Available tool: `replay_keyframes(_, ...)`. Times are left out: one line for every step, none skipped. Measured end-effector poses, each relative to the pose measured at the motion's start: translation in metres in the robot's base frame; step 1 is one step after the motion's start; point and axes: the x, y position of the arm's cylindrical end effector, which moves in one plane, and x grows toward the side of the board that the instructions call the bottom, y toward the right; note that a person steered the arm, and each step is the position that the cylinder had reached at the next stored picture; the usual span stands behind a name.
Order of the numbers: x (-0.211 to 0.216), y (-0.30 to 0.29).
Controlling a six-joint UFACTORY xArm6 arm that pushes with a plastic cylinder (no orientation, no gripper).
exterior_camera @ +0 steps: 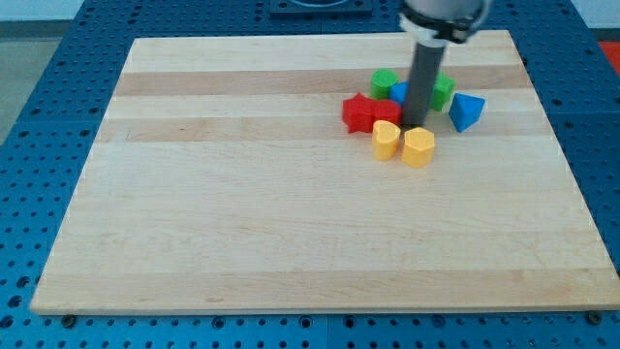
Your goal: Place the red star to the left of the red circle
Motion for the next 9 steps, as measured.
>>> replay_keyframes(-0.003,-0.008)
replay_keyframes(-0.003,-0.023)
replay_keyframes(-0.006,-0.047)
replay_keyframes(-0.032,-0.033)
replay_keyframes(-0.042,-0.094)
replay_keyframes(-0.039,-0.123)
replay_keyframes(-0.015,-0.133)
replay_keyframes(-0.051,-0.143)
replay_keyframes(-0.026,-0.156)
